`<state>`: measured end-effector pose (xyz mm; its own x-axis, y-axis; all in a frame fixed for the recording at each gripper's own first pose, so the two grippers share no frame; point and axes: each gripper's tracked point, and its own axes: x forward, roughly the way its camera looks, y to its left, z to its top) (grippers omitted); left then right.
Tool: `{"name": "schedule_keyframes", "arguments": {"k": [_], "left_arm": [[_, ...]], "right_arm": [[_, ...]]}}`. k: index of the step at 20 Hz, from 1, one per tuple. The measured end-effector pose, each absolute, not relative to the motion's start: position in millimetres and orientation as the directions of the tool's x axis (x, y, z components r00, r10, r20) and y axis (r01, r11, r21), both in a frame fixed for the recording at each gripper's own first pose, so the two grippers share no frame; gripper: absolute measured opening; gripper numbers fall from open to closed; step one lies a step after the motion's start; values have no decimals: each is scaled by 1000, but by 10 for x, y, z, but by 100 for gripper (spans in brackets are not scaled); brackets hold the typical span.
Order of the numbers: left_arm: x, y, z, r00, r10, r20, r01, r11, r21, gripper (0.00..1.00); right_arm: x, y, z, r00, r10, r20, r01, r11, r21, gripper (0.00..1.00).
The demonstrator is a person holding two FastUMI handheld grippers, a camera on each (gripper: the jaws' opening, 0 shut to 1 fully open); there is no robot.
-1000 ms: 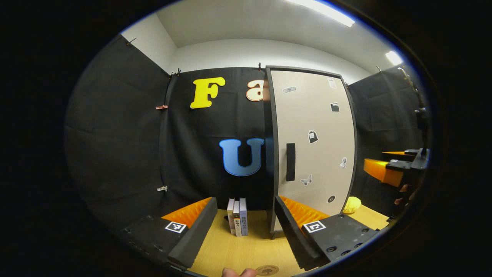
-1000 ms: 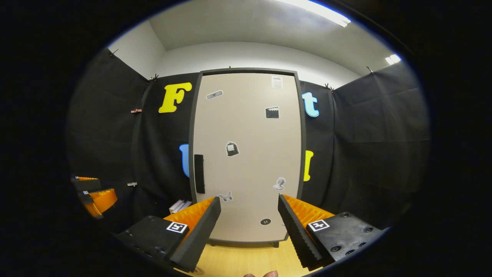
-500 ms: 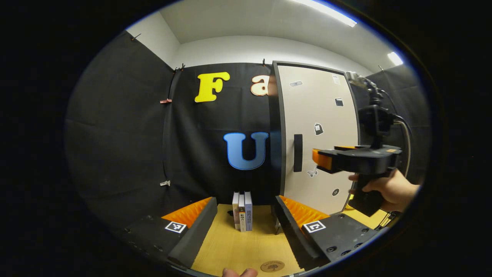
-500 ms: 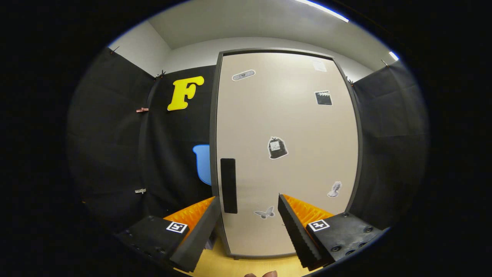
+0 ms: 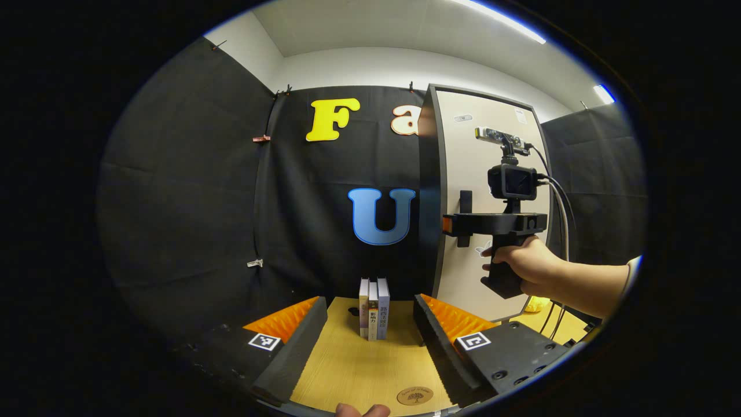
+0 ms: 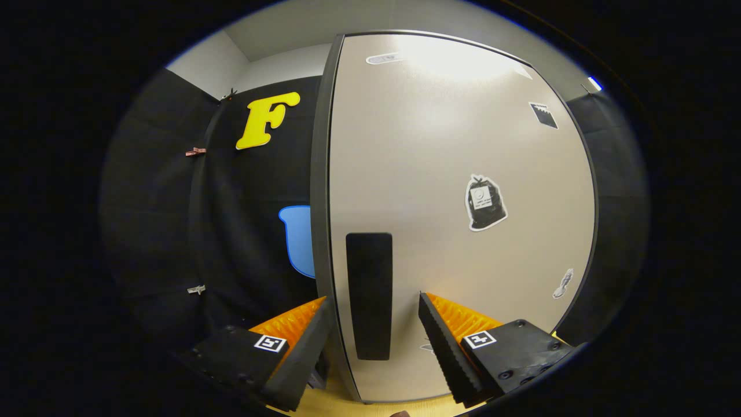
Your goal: Open the cabinet door with the right hand, grasp the bottle in the cabinet with the left hand and place it on the coaster, then close the cabinet door with the right hand.
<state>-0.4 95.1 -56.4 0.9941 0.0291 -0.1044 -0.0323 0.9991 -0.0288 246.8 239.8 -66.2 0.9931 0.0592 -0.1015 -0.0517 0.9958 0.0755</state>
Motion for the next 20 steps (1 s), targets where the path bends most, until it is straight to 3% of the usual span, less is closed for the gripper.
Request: {"name": "schedule_keyframes", "arguments": {"k": [2,3,9,20], "left_arm": [[-6,996,-600,994,39,-106,-41,999,-25,95],[-11,1002,-610,993,41,-109,-44,999,-24,95],[-85,1045,-601,993,54,-108,-57,998,-26,95],[-171,650,-424,997,26,-75,-27,1000,-10,95]], "right_arm": [[2494,2410,-599,997,54,-54,-50,996,73,74],[2489,2465,-605,996,67,-56,-62,995,78,55],[2447,2455,-634,986,117,-122,-107,990,89,15],[1612,2331,-376,945,300,-134,-287,952,106,15]]}}
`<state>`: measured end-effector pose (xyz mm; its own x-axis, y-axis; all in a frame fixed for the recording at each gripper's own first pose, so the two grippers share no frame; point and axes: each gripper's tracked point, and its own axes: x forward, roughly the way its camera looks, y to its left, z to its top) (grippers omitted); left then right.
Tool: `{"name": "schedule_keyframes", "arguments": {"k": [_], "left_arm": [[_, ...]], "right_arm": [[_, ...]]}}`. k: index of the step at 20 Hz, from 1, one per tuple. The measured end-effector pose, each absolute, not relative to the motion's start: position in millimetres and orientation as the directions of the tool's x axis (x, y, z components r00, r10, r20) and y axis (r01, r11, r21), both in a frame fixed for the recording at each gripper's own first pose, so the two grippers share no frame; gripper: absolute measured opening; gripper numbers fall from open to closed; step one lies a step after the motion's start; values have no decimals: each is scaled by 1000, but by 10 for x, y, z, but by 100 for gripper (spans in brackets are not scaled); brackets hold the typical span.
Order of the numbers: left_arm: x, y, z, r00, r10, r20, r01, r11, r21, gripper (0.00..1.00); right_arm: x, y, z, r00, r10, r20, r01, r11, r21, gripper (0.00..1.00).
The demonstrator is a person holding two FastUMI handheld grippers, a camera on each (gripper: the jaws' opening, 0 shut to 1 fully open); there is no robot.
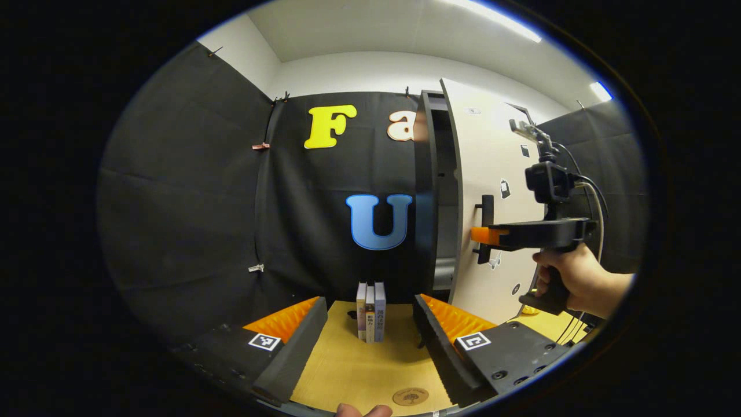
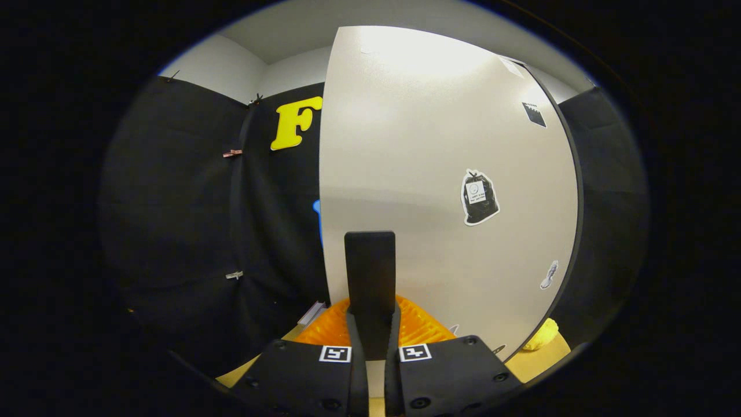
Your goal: Open the cabinet door with the right hand, grasp the bottle in the cabinet with the left hand and place it on the coaster, then close the cabinet door with the right hand.
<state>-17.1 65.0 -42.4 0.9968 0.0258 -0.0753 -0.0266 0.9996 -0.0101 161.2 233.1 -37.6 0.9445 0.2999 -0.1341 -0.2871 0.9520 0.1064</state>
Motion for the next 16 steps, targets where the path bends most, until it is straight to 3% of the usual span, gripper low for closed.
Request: {"name": "schedule_keyframes", "arguments": {"k": [11,16], "left_arm": [[-209,71,-386,997,-2,-75,2,1000,-7,94],[-125,-267,-380,996,-41,-76,40,999,-6,94]], "right_arm": [[882,1672,-210,928,353,-116,-338,932,133,15],[667,1241,-172,939,321,-126,-306,944,124,14]]}}
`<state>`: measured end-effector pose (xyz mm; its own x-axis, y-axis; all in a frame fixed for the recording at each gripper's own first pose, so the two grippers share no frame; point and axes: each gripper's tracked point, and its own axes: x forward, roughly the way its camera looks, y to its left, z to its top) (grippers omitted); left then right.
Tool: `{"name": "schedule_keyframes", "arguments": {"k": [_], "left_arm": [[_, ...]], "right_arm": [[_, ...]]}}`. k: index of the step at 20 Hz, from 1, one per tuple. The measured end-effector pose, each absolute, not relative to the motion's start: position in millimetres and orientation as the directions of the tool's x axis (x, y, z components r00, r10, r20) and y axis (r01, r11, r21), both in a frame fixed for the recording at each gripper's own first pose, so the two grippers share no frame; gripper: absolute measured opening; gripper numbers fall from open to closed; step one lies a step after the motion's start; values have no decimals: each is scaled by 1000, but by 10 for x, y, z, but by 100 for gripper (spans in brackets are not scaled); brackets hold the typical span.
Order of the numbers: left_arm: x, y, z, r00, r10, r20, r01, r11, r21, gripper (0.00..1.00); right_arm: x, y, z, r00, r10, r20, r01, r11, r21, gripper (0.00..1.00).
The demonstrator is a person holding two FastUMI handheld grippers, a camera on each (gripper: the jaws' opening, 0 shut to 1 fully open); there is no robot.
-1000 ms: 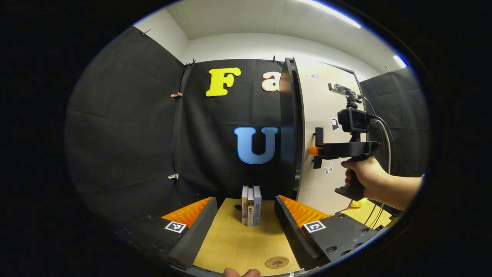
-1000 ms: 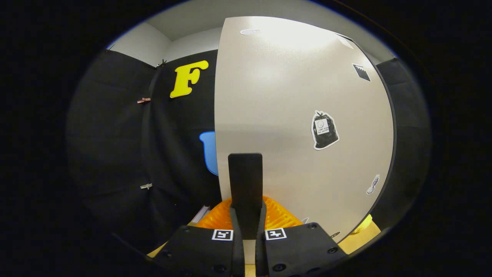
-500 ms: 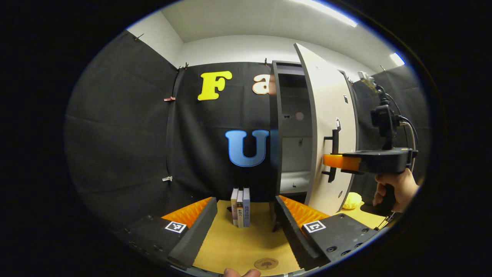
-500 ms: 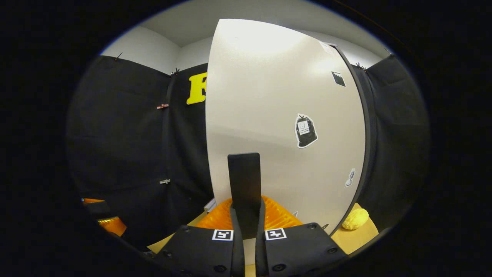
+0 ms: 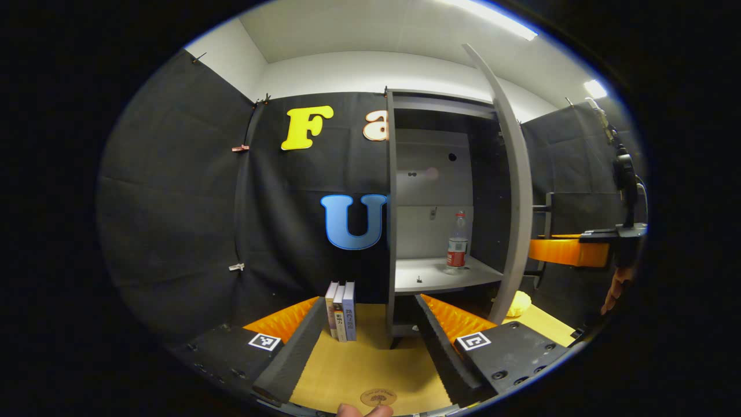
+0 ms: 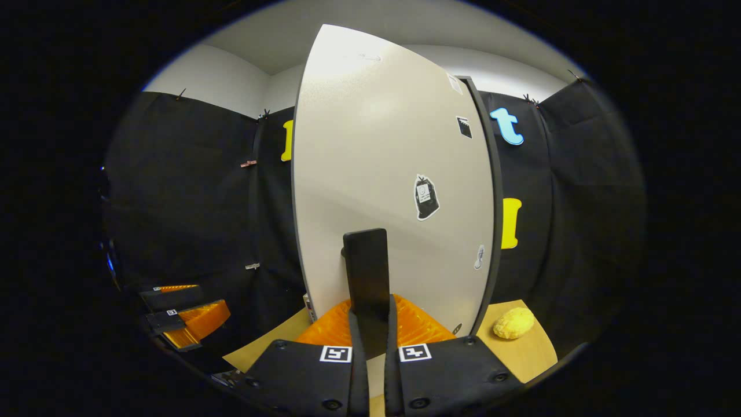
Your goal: Open the cabinet door with the right hand, grasp the bottle in the cabinet with the left hand and place it on the coaster, then close the cabinet door with the right hand.
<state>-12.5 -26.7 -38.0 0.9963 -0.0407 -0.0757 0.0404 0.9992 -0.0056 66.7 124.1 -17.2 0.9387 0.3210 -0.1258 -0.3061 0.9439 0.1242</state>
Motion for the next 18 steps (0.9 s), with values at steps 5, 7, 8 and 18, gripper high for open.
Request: {"name": "schedule_keyframes", "arguments": {"k": [5,7,8,18], "left_arm": [[13,-668,-354,992,-104,-71,104,995,-4,94],[61,-802,-320,990,-127,-64,127,992,-4,94],[67,-877,-306,989,-139,-58,139,990,-4,92],[143,-1323,-185,983,-178,-32,178,984,2,96]], "right_arm": [[517,771,-160,961,236,-146,-225,970,86,14],[496,632,-155,972,186,-145,-178,981,72,14],[475,538,-153,977,164,-138,-157,986,60,14],[450,-193,-179,990,55,-127,-50,998,41,8]]}}
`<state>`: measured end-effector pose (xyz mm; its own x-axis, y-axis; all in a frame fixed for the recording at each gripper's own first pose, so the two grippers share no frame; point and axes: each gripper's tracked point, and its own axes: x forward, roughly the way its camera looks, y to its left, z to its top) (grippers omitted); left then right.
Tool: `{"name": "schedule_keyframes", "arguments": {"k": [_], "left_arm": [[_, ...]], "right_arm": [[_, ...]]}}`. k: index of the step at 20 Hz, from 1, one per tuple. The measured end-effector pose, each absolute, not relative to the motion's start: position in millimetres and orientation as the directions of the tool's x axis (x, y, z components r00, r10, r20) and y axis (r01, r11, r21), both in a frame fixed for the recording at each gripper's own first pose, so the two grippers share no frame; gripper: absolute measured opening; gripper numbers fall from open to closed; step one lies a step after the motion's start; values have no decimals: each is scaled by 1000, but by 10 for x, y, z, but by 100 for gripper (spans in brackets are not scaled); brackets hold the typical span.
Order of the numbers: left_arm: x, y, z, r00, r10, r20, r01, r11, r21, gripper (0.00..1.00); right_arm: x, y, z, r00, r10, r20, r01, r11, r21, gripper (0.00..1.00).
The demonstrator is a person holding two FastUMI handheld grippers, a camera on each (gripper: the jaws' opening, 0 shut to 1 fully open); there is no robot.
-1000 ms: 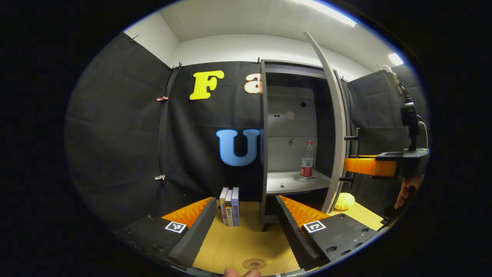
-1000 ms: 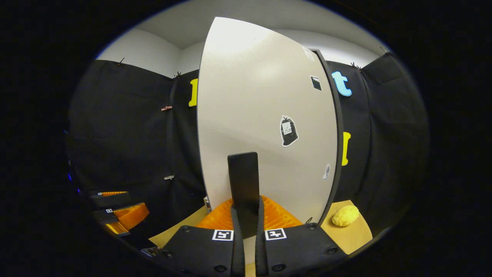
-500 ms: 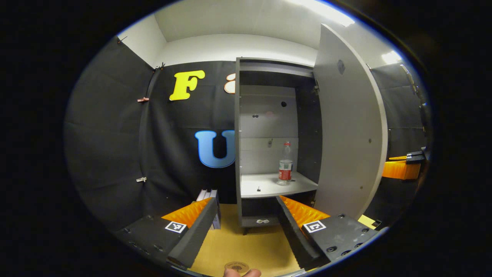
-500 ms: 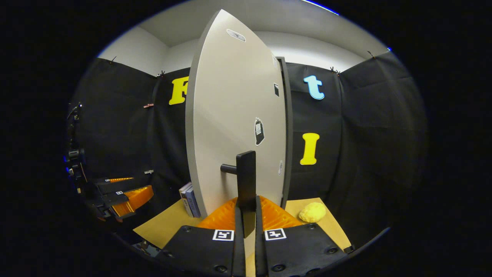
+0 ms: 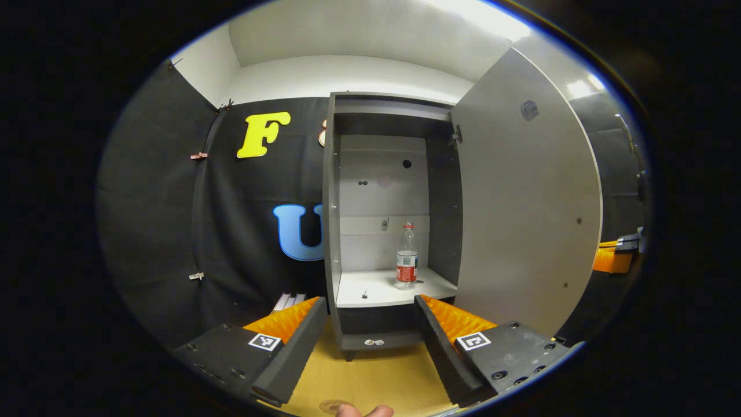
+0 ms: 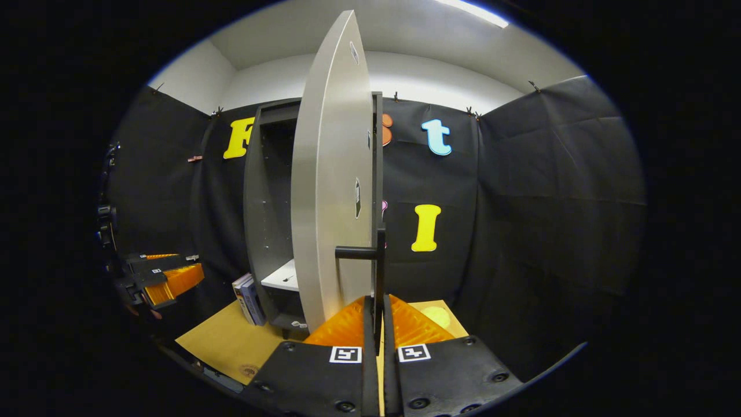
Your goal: Open the cabinet door with the right hand, grasp the bottle in the cabinet with the left hand and place it on the coaster, then close the cabinet door with the right hand.
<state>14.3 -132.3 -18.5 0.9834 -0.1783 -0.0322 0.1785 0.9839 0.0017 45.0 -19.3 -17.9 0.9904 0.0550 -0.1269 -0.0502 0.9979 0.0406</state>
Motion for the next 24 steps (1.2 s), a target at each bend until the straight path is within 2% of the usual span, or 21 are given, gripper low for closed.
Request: {"name": "schedule_keyframes", "arguments": {"k": [1,8,9,14,15,19,20,24], "left_arm": [[161,-1354,-156,984,-178,-29,178,984,6,94],[312,-1651,-70,982,-188,-10,189,982,23,96],[366,-1726,-62,981,-194,-10,194,981,24,92],[759,-2114,20,976,-220,10,219,975,25,94],[870,-2187,20,975,-223,10,222,975,19,95],[1367,-2438,30,976,-217,16,217,976,33,95],[1495,-2504,13,976,-216,19,215,976,43,96],[2012,-2807,-95,974,-228,12,227,971,69,95]], "right_arm": [[438,-218,-177,990,56,-127,-51,998,39,8],[422,-532,-194,991,26,-131,-18,998,66,8],[415,-544,-199,990,32,-135,-22,997,74,8],[169,-545,-53,991,93,-98,-84,992,99,9],[152,-579,-34,992,95,-86,-87,991,97,16],[-25,-1044,-4,998,21,-54,-15,994,110,19],[-60,-1207,-74,998,-23,-65,30,994,103,24],[1,-1693,-321,985,-137,-104,146,986,83,84]]}}
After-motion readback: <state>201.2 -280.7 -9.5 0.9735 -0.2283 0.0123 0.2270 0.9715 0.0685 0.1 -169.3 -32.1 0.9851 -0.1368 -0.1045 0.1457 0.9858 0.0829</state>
